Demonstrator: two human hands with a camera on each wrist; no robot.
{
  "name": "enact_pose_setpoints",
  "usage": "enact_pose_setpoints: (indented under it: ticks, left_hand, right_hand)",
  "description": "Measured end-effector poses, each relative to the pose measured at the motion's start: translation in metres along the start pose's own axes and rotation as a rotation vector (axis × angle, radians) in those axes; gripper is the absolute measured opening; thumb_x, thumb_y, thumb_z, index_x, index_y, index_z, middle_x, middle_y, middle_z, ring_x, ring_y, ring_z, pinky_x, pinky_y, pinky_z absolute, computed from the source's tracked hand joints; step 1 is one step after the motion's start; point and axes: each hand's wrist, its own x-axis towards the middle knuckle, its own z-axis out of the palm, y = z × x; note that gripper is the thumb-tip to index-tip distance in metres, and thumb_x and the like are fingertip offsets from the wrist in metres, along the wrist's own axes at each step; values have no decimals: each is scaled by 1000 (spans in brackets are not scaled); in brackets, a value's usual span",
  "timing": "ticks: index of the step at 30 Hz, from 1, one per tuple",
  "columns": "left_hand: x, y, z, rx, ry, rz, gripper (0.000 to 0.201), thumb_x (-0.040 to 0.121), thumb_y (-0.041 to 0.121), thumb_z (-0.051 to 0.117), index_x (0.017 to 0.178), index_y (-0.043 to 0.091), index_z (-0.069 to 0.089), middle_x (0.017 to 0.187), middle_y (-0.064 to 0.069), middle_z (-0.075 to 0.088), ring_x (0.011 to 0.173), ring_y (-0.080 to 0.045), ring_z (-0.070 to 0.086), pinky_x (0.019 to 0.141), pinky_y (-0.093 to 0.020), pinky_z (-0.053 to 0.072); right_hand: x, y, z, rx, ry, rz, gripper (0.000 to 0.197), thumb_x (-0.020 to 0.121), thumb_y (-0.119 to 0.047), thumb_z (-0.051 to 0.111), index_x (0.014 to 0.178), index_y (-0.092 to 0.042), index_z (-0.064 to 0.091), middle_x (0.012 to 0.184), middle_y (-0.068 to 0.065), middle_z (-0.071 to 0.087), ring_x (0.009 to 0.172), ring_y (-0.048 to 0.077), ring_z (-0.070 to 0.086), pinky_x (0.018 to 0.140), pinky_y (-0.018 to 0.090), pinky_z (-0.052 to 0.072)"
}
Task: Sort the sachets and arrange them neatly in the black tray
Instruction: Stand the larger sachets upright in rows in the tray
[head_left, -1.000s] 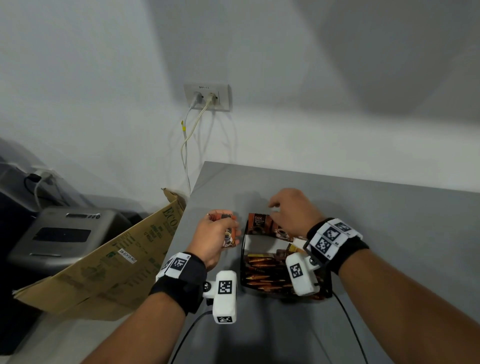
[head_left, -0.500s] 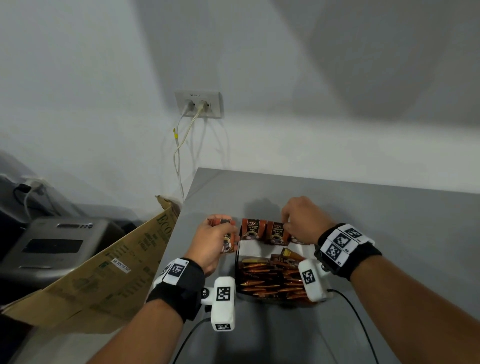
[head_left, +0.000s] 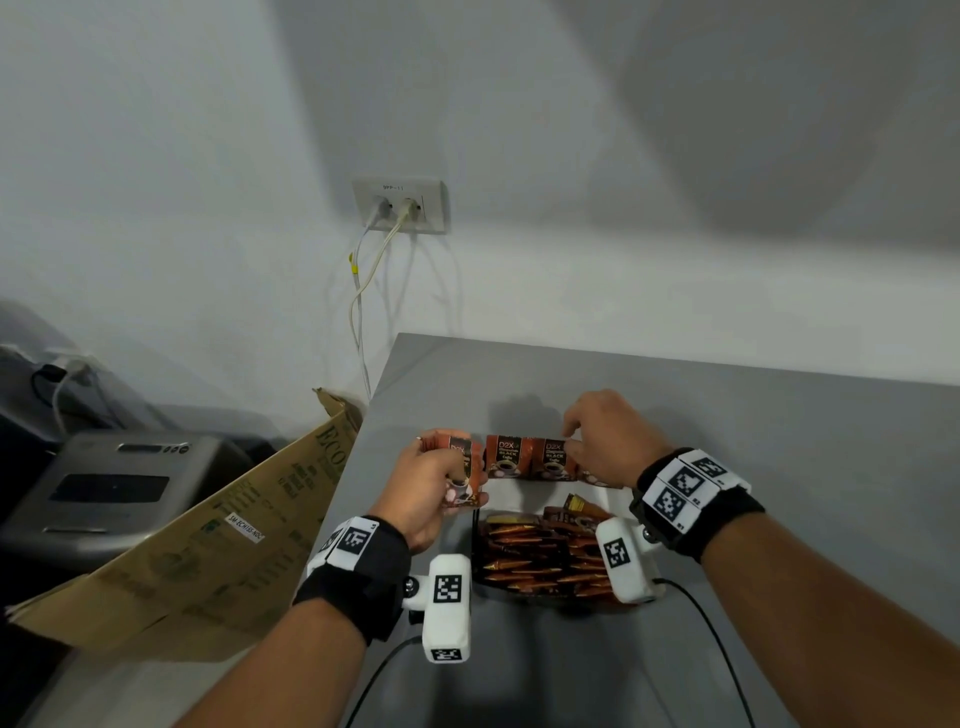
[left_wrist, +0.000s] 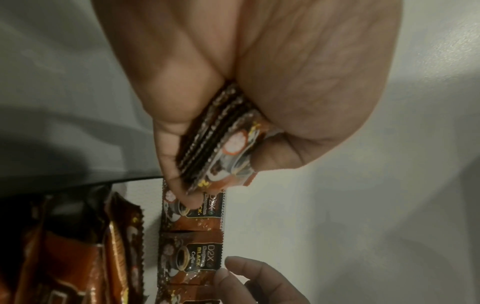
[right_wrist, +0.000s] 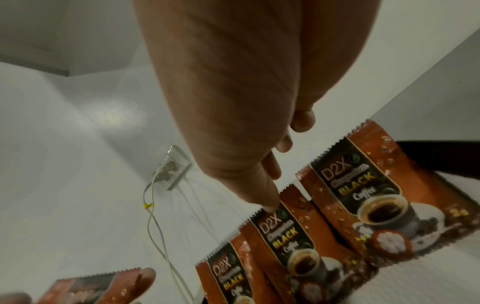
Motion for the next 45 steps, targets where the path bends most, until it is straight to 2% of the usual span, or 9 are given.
enact_pose_setpoints:
  ticks: [3, 6, 10, 14, 16, 19, 22, 28, 45]
  left_hand:
    - [-3, 5, 6, 32, -73, 9, 36, 81, -21, 47, 106, -2, 64, 91, -21, 70, 76, -31, 69, 66, -42, 59]
    - [-4, 11, 24, 47, -183, 47, 33, 79, -22, 58, 103, 0, 65, 88, -23, 69, 73, -33, 69, 65, -40, 59]
    - [-1, 15, 56, 105, -263, 71, 46, 73, -17, 70, 116, -9, 58, 95, -26, 67, 79, -33, 68, 72, -41, 59]
    - [4, 13, 63, 134, -120, 48, 26, 84, -9, 67, 107, 1, 61, 86, -21, 65, 71, -28, 65, 66, -38, 54]
    - [7, 10, 57, 122, -63, 21, 21, 86, -9, 60, 101, 5, 62, 83, -19, 64, 69, -27, 64, 68, -39, 53]
    - [5, 7, 53, 108, -51, -7, 23, 84, -12, 57, 99, 5, 62, 80, -16, 64, 68, -26, 63, 63, -35, 53]
    - [1, 7, 50, 152, -61, -3, 22, 85, -10, 57, 97, 8, 62, 78, -14, 67, 72, -26, 62, 64, -35, 53]
    - [-3, 6, 36, 189, -35, 14, 21, 88, -7, 57, 103, 6, 61, 86, -16, 65, 76, -25, 65, 69, -38, 55]
    - [-5, 3, 33, 194, -36, -2, 20, 87, -7, 59, 103, 5, 61, 84, -15, 66, 81, -29, 62, 72, -40, 53]
  right_hand:
    - [-7, -3, -17, 122, 60, -1, 12, 92, -24, 66, 103, -21, 71, 118, -3, 61, 108, 11, 56, 92, 21, 44]
    - [-20, -19, -41, 400, 55, -22, 16, 92, -28, 66, 108, -26, 70, 103, -16, 62, 90, 1, 57, 71, 9, 45]
    - [-29, -28, -55, 522, -22, -74, 14, 88, -21, 74, 99, -30, 75, 93, -11, 74, 86, 3, 69, 81, 22, 54]
    - [-36, 2, -63, 401, 89, 26, 15, 90, -12, 70, 92, -27, 73, 83, -11, 71, 71, -1, 67, 62, 7, 46]
    - [-38, 19, -55, 295, 72, 56, 14, 91, -11, 68, 96, -23, 73, 87, -7, 73, 74, 2, 68, 66, 13, 53]
    - [-37, 33, -31, 166, 3, 57, 14, 92, -9, 65, 97, -20, 72, 93, -1, 73, 81, 14, 69, 78, 35, 60]
    - [-31, 34, -12, 51, -28, 49, 18, 92, -12, 63, 89, -29, 65, 91, -3, 69, 78, 17, 67, 76, 40, 60]
    - [-24, 33, 3, -41, -66, 26, 36, 90, 0, 49, 90, -32, 65, 85, -6, 63, 73, 17, 65, 71, 41, 60]
    - [-30, 29, 0, -65, -11, -3, 33, 94, 1, 50, 102, -21, 73, 98, 1, 67, 80, 17, 63, 72, 34, 59]
